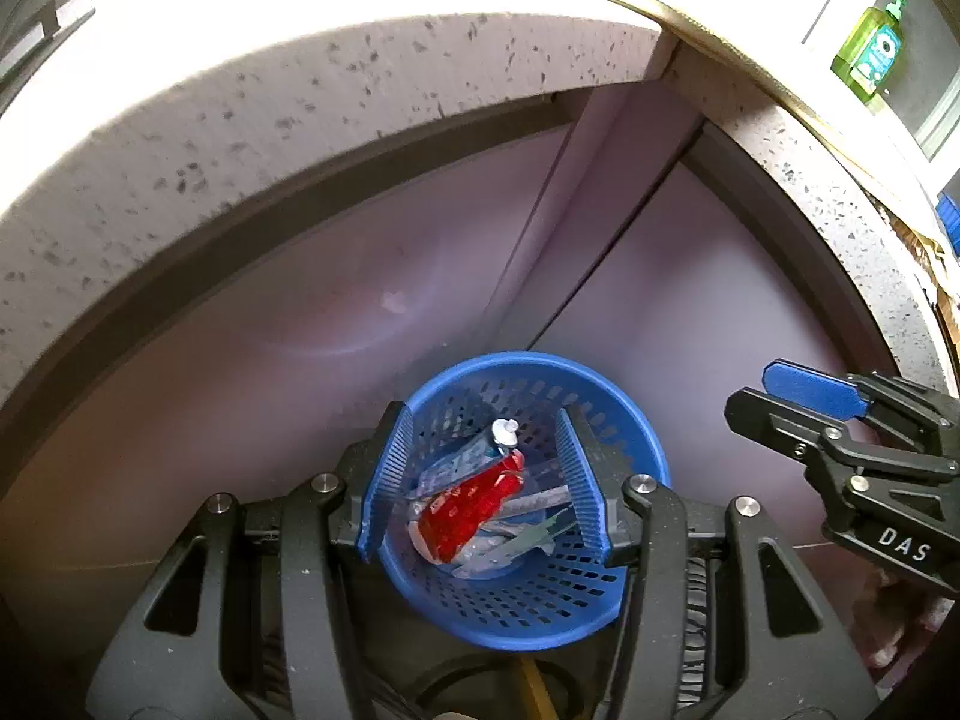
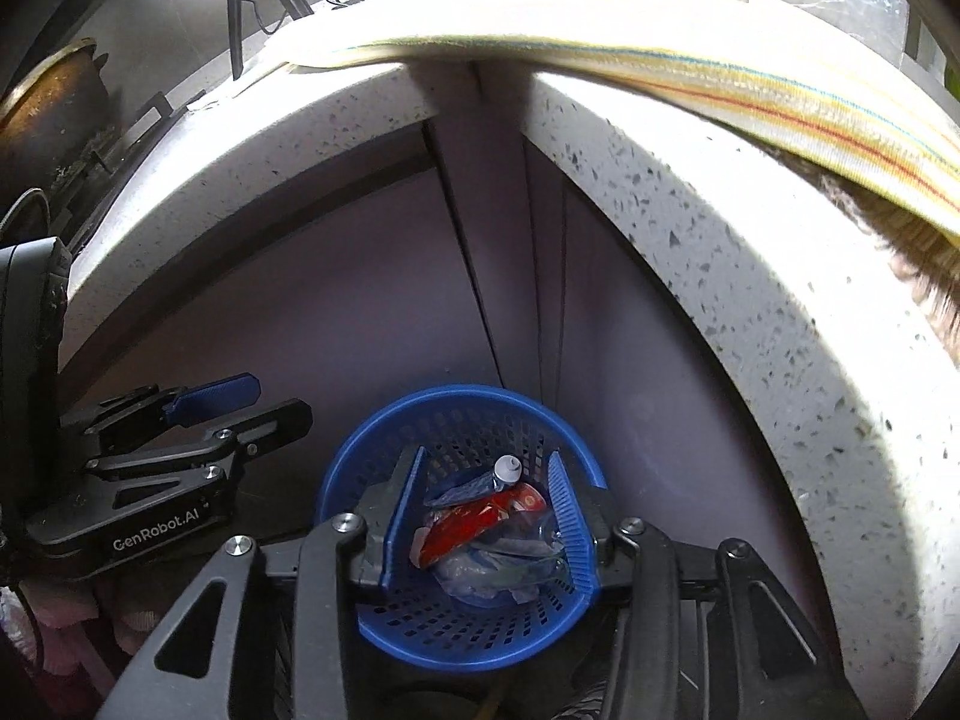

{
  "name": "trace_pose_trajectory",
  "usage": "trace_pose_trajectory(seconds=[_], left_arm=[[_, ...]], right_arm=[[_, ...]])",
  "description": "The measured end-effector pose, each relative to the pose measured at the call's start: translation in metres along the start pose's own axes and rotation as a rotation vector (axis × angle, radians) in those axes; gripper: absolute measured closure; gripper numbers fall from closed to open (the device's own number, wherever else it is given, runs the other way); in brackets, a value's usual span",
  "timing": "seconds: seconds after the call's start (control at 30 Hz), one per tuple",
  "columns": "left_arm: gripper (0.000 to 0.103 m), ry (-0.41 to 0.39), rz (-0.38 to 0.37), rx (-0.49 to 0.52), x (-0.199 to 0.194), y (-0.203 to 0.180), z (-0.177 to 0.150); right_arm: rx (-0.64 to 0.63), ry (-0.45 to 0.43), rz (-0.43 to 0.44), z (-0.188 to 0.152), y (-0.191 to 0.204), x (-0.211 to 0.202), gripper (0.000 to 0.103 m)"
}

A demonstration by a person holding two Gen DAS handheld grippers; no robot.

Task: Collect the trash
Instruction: 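Open both tools to drop the tube and strip into the basket, then raise both tools back over the cloth toward the green box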

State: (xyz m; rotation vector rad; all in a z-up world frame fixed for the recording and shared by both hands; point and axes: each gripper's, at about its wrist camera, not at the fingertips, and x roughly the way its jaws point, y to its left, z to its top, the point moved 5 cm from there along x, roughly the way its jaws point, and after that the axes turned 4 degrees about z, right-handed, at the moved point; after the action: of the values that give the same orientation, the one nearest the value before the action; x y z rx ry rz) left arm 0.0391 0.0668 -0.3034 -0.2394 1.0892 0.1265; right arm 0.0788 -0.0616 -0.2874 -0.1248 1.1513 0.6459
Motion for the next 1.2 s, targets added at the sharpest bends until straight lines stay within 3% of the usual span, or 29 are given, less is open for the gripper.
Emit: trace_pose_trajectory(seconds=[0.1,0.17,0.4,0.63,0.73,0.8,0.97,1.2], left_arm=[[0.052,-0.012,0.009,0.003,-0.005,0.002,0.001],[0.052,-0.022,0.012,0.003,-0.011,0.005,0.002],[0.052,-0.058,0.038,0.034,-0.027,0.009,0.004],[0.052,-0.091,0.039,0.048,-0.046,0.011,0.008],[0.051,-0.120,0.042,0.057,-0.060,0.010,0.012],[0.041,-0.144,0.038,0.059,-0.073,0.010,0.016],[0.039,-0.206,0.024,0.057,-0.103,0.006,0.032],[0.033,-0.299,0.025,0.042,-0.135,-0.001,0.053]], right_arm=[[-0.007,-0.008,0.006,0.000,0.002,-0.005,0.056],[-0.014,-0.024,0.007,0.002,0.004,-0.010,0.044],[-0.066,-0.072,-0.001,0.005,0.014,-0.033,0.037],[-0.125,-0.154,-0.048,0.013,0.023,-0.070,0.017],[-0.136,-0.192,-0.069,0.019,0.024,-0.092,0.015],[-0.144,-0.218,-0.088,0.024,0.024,-0.104,0.012],[-0.147,-0.293,-0.111,0.041,0.029,-0.134,0.003],[-0.144,-0.374,-0.135,0.061,0.026,-0.171,0.001]])
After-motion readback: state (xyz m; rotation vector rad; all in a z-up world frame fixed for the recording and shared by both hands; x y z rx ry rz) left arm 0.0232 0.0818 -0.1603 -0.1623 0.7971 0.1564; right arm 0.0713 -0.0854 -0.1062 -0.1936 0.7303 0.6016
